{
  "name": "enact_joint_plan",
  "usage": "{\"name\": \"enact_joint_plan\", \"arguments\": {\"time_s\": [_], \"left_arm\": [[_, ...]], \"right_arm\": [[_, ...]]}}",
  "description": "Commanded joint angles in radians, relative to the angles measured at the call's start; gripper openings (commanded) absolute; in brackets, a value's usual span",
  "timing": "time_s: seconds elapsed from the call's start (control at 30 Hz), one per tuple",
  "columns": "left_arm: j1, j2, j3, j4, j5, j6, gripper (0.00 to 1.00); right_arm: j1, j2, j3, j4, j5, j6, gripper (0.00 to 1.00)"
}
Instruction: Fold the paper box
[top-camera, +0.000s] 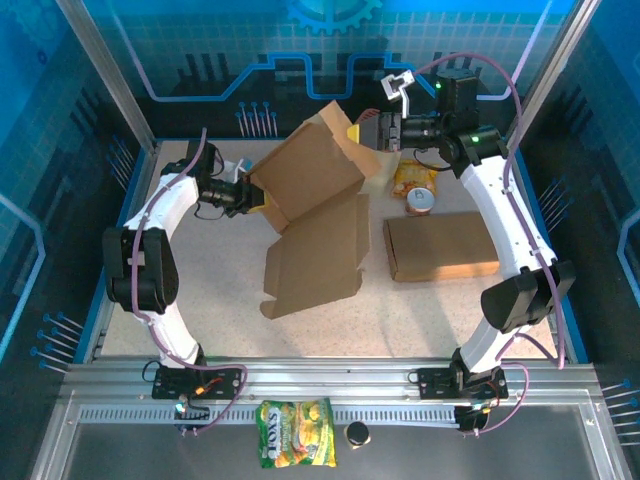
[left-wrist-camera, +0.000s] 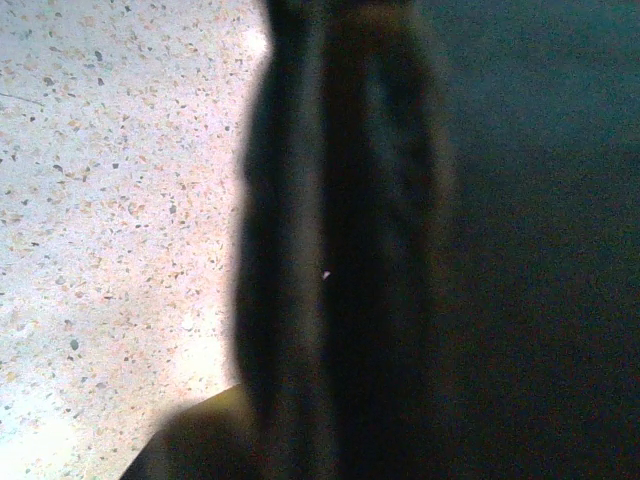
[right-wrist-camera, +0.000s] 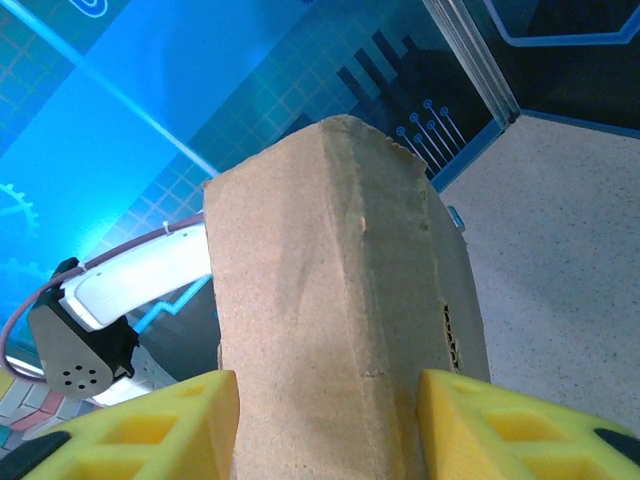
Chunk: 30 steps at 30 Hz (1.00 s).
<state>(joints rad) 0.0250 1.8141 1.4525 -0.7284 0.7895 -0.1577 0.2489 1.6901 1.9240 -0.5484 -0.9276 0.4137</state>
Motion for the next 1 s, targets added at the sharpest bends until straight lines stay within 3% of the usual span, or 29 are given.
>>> {"name": "enact_joint_plan", "arguments": {"time_s": [0.0, 0.37, 0.67, 0.97], "left_arm": [[-0.002, 0.009, 0.048, -0.026, 0.018, -0.016, 0.00], [-0.004, 0.014, 0.058, -0.022, 0.016, -0.031, 0.00], [-0.007, 0.005, 0.054, -0.030, 0.015, -0.026, 0.00], [-0.008, -0.007, 0.046, -0.030, 0.013, -0.024, 0.00]], "right_arm": [[0.019, 0.019, 0.058, -0.081, 0.040, -0.063, 0.49], [0.138, 0.118, 0.298, -0.434, 0.298, -0.306, 0.49], [0.211, 0.137, 0.358, -0.511, 0.598, -0.372, 0.46], [0.284, 0.164, 0.403, -0.559, 0.913, -0.416, 0.53]]}}
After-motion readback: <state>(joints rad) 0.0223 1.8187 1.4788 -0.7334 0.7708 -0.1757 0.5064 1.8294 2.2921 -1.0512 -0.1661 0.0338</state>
